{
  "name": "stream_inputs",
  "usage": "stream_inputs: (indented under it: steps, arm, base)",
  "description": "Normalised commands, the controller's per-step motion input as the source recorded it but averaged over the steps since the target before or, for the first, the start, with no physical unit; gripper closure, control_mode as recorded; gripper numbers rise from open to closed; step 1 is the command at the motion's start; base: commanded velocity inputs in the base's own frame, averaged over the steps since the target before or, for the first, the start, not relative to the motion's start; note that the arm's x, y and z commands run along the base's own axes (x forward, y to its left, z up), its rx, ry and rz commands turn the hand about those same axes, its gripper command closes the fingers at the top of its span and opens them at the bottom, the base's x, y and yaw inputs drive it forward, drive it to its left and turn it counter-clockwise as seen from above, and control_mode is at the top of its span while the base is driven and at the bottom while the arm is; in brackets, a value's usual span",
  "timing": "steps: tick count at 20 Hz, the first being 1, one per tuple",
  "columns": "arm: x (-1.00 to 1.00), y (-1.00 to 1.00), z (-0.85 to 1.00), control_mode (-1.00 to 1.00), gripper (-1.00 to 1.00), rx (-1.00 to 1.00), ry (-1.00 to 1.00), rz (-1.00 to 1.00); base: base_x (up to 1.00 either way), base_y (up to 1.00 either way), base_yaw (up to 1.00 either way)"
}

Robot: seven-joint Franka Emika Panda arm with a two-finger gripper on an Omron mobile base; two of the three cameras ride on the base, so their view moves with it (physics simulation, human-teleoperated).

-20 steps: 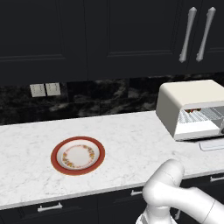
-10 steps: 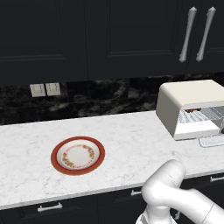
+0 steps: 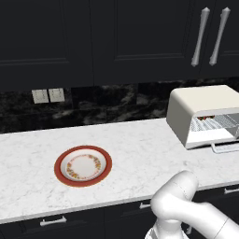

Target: Pick up the kebab skewer and baguette bread, and place them inside the toaster oven. Close the toaster oven door and start by setting the timer.

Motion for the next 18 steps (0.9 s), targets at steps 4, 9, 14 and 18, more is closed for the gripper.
stream_inputs:
  steps: [4,9,14,18]
  arm:
    - [0.73,0.66,0.24,-1.00,-1.00,0.03,-0.02,0.05]
    - [0.72,0.37,0.31,-1.00,-1.00,0.03,0.00,0.03]
    - [0.55,0.22,0.28,-1.00,-1.00,0.01,-0.05,-0.01]
    - [0.54,0.32,0.19,-1.00,-1.00,0.00,-0.02,-0.06]
  base:
    - [0.00,0.00,0.00]
    - [0.00,0.00,0.00]
    - [0.00,0.00,0.00]
    - [0.00,0.00,0.00]
